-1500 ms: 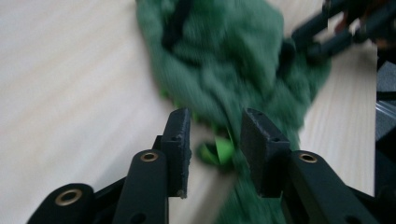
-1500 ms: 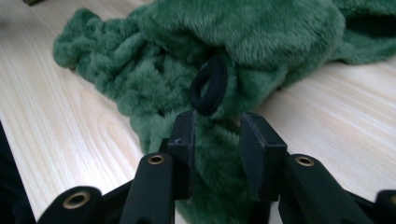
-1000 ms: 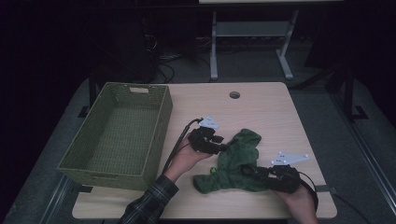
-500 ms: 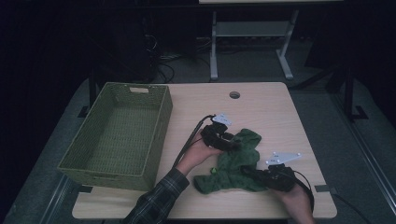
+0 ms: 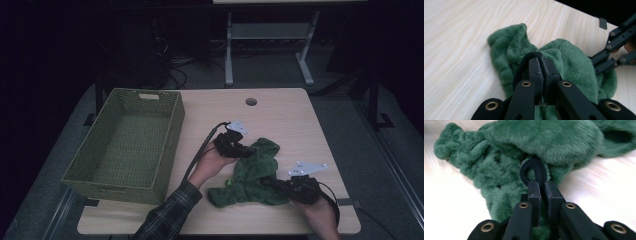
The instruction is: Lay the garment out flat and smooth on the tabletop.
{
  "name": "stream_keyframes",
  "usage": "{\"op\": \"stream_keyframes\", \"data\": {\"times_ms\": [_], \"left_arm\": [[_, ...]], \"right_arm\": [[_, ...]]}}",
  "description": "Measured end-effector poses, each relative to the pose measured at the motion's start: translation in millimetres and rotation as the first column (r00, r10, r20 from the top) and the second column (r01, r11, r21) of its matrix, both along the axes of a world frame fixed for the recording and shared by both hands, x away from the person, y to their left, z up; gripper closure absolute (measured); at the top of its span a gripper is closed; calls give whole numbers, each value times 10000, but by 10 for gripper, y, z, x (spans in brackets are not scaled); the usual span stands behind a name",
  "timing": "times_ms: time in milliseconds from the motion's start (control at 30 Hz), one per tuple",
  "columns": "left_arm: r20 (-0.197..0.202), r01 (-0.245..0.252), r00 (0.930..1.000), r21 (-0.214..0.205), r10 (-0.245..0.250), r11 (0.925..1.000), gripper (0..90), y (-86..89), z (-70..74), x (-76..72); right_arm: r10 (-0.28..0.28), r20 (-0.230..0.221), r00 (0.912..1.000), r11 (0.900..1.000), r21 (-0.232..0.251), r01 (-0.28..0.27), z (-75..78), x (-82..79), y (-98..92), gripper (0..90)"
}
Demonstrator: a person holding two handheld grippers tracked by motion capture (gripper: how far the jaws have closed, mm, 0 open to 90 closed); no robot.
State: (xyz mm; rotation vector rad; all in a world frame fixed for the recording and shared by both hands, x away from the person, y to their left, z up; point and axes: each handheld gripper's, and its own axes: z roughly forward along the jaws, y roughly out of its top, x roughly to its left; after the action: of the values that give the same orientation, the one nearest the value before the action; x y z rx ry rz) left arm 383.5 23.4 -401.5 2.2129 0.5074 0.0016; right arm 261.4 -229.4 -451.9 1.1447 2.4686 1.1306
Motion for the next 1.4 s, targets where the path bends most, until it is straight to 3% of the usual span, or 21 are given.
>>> {"op": "stream_keyframes", "data": {"times_ms": [67,133,333,367,400,433,467,533,567,600,633,733,833,967,1067,1133,1267,1300,1400], "left_arm": [[34,-322,9995,-226,322,9992,878,140,73,-36],[71,-410,9991,-254,412,9988,878,193,91,-48],[79,-1099,9939,-365,1103,9933,881,497,112,-148],[-31,-1467,9892,-399,1467,9884,881,596,102,-184],[-31,-1467,9892,-399,1467,9884,881,596,102,-184],[-87,-1812,9834,-324,1810,9829,881,694,80,-216],[-87,-1812,9834,-324,1810,9829,881,694,80,-216],[-186,-2154,9765,-244,2149,9762,881,779,44,-251],[-356,-2402,9702,-160,2395,9706,881,850,-16,-285],[-356,-2402,9702,-160,2395,9706,881,850,-16,-285],[-499,-2575,9650,33,2573,9663,881,902,-103,-308],[-618,-2681,9610,291,2694,9630,880,931,-200,-325],[-806,-2794,9547,891,2865,9560,880,919,-395,-331],[-884,-2563,9595,1221,2677,9589,876,883,-520,-329],[-690,-2614,9600,1265,2714,9569,837,869,-493,-341],[-712,-2726,9569,1146,2816,9553,757,863,-472,-347],[-475,-2808,9571,934,2860,9552,659,888,-309,-368],[-272,-2876,9567,657,2899,9555,654,878,-208,-376],[-84,-2810,9594,588,2820,9579,638,850,-115,-354]], "right_arm": [[-212,216,9995,9998,-39,212,46,20,-53,840],[-303,275,9992,9995,-42,304,72,32,-72,840],[-446,1016,9938,9987,-211,470,256,183,-84,843],[-405,1113,9930,9986,-283,439,278,205,-67,844],[-405,1113,9930,9986,-283,439,278,205,-67,844],[-301,1230,9919,9990,-278,337,311,256,-31,846],[-301,1230,9919,9990,-278,337,311,256,-31,846],[-191,1295,9914,9988,-414,246,324,319,28,847],[-91,1245,9922,9987,-492,153,310,378,69,847],[-91,1245,9922,9987,-492,153,310,378,69,847],[23,1077,9942,9989,-458,26,270,449,109,847],[102,844,9964,9985,-548,-56,210,513,157,846],[312,401,9987,9955,-906,-274,69,629,245,847],[344,-16,9994,9928,-1149,-344,-62,703,293,845],[394,-160,9991,9916,-1229,-411,-123,717,307,825],[396,-145,9991,9919,-1199,-411,-120,716,301,813],[197,158,9997,9960,-870,-182,0,686,229,736],[67,264,9996,9979,-641,-50,79,680,186,695],[-60,428,9991,9988,-483,81,150,668,153,681]]}}
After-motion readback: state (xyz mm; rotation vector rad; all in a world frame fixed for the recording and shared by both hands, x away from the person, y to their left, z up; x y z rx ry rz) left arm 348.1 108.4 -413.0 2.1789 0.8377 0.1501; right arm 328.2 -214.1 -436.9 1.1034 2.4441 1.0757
